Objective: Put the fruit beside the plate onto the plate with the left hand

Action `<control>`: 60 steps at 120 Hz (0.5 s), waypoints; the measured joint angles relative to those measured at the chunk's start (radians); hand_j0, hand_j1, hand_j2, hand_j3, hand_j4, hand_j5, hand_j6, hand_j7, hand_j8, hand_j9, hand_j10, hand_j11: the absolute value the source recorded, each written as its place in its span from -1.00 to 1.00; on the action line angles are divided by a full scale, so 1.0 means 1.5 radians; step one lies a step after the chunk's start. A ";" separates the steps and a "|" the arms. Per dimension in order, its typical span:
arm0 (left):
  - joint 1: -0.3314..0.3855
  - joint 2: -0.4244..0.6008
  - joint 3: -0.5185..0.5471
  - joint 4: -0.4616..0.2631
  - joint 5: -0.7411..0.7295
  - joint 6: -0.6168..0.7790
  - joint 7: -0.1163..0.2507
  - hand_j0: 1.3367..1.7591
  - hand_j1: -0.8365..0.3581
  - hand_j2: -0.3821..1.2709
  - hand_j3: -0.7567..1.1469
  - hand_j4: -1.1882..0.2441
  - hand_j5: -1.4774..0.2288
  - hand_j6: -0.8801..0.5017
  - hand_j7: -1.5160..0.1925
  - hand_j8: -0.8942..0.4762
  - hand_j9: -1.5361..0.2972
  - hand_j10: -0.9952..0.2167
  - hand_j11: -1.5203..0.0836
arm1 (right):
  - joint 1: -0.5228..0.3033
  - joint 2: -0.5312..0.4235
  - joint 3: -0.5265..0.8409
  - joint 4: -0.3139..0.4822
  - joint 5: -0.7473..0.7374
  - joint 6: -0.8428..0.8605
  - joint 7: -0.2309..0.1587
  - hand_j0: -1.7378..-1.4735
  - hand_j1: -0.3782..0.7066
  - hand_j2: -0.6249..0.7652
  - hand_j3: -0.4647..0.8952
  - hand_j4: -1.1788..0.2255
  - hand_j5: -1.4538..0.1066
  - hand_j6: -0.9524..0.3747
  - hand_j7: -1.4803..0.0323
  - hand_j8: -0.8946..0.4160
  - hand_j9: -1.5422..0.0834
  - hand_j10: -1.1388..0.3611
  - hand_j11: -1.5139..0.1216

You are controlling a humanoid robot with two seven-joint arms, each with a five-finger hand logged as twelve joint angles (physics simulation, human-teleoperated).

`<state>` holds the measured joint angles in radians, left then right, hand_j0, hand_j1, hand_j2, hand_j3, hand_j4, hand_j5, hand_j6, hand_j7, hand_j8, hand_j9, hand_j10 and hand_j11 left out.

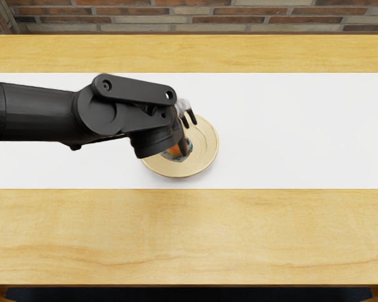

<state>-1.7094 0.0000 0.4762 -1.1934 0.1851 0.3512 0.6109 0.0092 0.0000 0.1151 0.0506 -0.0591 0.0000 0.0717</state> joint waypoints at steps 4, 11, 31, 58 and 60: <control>0.001 0.000 -0.004 0.002 0.000 0.000 0.000 0.52 0.24 -0.41 -0.20 0.13 0.15 -0.28 0.19 -0.22 0.13 0.02 0.28 | 0.000 0.000 0.000 0.000 0.000 0.000 0.000 -0.40 -0.86 -0.11 -0.32 0.62 0.80 0.38 0.89 0.31 0.84 0.47 0.79; 0.001 0.000 -0.008 0.005 0.000 0.002 0.000 0.52 0.30 -0.42 -0.20 0.17 0.20 -0.23 0.24 -0.18 0.18 0.07 0.33 | 0.000 0.000 0.000 0.000 0.000 0.000 0.000 -0.40 -0.86 -0.11 -0.32 0.62 0.80 0.38 0.89 0.31 0.84 0.47 0.79; -0.003 0.000 -0.045 0.007 0.000 0.013 0.000 0.52 0.40 -0.45 -0.20 0.25 0.28 -0.15 0.32 -0.11 0.26 0.16 0.42 | 0.000 0.000 0.000 0.000 0.000 0.000 0.000 -0.40 -0.86 -0.11 -0.32 0.62 0.80 0.38 0.89 0.31 0.84 0.47 0.79; 0.040 0.093 -0.169 -0.075 0.024 0.005 -0.002 0.52 0.45 -0.47 -0.20 0.29 0.33 -0.11 0.37 -0.08 0.30 0.20 0.46 | -0.001 0.000 0.000 -0.001 0.000 0.000 0.000 -0.40 -0.86 -0.11 -0.32 0.62 0.80 0.38 0.89 0.31 0.84 0.47 0.79; 0.054 0.110 -0.183 -0.085 0.029 0.001 -0.003 0.52 0.46 -0.47 -0.20 0.29 0.33 -0.11 0.37 -0.08 0.30 0.20 0.47 | -0.001 0.000 0.000 -0.001 0.000 0.000 0.000 -0.40 -0.86 -0.11 -0.32 0.62 0.80 0.38 0.89 0.31 0.84 0.47 0.79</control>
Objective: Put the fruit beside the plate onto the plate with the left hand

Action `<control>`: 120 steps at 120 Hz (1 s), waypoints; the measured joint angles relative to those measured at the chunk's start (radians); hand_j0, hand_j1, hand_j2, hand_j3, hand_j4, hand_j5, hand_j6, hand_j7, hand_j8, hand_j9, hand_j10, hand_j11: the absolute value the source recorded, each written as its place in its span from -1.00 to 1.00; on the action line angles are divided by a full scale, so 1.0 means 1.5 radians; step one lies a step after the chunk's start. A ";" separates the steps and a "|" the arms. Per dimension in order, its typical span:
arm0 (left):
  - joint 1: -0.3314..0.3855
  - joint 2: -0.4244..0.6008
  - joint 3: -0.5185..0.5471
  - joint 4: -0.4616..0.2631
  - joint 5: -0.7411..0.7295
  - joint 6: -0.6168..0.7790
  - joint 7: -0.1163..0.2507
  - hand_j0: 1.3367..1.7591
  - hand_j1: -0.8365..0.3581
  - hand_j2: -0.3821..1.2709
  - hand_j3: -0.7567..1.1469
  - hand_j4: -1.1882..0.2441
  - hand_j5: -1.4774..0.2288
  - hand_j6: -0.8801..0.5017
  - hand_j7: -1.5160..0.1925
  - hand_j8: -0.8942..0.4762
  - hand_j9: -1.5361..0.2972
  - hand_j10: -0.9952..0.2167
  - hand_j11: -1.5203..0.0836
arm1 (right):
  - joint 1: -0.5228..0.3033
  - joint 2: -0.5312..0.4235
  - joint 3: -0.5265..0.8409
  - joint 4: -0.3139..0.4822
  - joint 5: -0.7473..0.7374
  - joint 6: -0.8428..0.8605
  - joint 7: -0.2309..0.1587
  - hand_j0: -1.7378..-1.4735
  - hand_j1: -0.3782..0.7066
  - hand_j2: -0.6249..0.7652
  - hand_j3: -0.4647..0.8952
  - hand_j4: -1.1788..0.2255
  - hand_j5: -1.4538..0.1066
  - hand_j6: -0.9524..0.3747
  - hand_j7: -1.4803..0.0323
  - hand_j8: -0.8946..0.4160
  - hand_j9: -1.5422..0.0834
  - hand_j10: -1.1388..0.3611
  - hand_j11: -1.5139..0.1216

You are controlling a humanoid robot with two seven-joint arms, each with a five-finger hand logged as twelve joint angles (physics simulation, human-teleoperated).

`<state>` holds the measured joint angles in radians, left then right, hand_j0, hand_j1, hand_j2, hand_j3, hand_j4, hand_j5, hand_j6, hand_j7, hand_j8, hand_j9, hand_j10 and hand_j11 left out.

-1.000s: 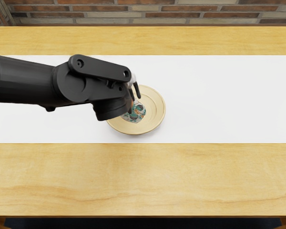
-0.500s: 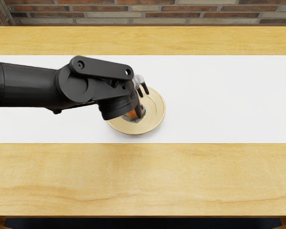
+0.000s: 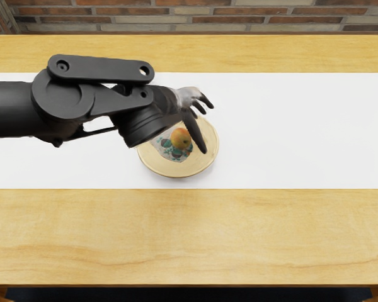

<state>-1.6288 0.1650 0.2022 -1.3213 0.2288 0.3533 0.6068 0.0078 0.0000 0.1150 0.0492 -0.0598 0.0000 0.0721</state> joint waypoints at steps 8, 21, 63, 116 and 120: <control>0.070 0.060 -0.064 -0.034 0.027 -0.032 -0.006 0.52 0.46 -0.47 -0.20 0.29 0.33 -0.11 0.38 -0.08 0.30 0.21 0.47 | 0.000 0.000 0.000 0.000 0.000 0.000 0.000 -0.40 -0.86 -0.11 -0.32 0.62 0.80 0.38 0.89 0.31 0.84 0.47 0.79; 0.186 0.154 -0.179 -0.060 0.059 -0.141 -0.036 0.52 0.47 -0.47 -0.20 0.30 0.34 -0.10 0.38 -0.07 0.31 0.22 0.48 | 0.000 0.000 0.000 0.000 0.000 0.000 0.000 -0.40 -0.86 -0.11 -0.32 0.62 0.80 0.38 0.89 0.31 0.84 0.47 0.79; 0.521 0.328 -0.533 -0.072 0.122 -0.558 -0.163 0.52 0.47 -0.47 -0.20 0.30 0.34 -0.10 0.38 -0.07 0.31 0.22 0.48 | 0.000 0.000 0.000 0.000 0.000 0.000 0.000 -0.40 -0.86 -0.11 -0.32 0.62 0.80 0.38 0.89 0.31 0.84 0.47 0.79; 0.699 0.349 -0.845 0.005 0.143 -0.642 -0.172 0.52 0.47 -0.47 -0.20 0.30 0.34 -0.10 0.38 -0.07 0.31 0.22 0.48 | 0.000 0.000 0.000 0.008 0.001 0.000 0.000 -0.40 -0.86 -0.11 -0.32 0.62 0.80 0.38 0.89 0.31 0.84 0.47 0.79; 0.700 0.348 -0.854 0.021 0.142 -0.642 -0.172 0.52 0.47 -0.47 -0.20 0.30 0.34 -0.10 0.38 -0.07 0.31 0.22 0.48 | 0.000 0.000 0.000 0.008 0.001 0.000 0.000 -0.40 -0.86 -0.11 -0.32 0.62 0.80 0.38 0.89 0.31 0.84 0.47 0.79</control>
<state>-0.5786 0.6866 -1.0781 -1.2894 0.4424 -0.6097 0.3484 0.0077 0.0000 0.1151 0.0616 -0.0585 0.0000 0.0721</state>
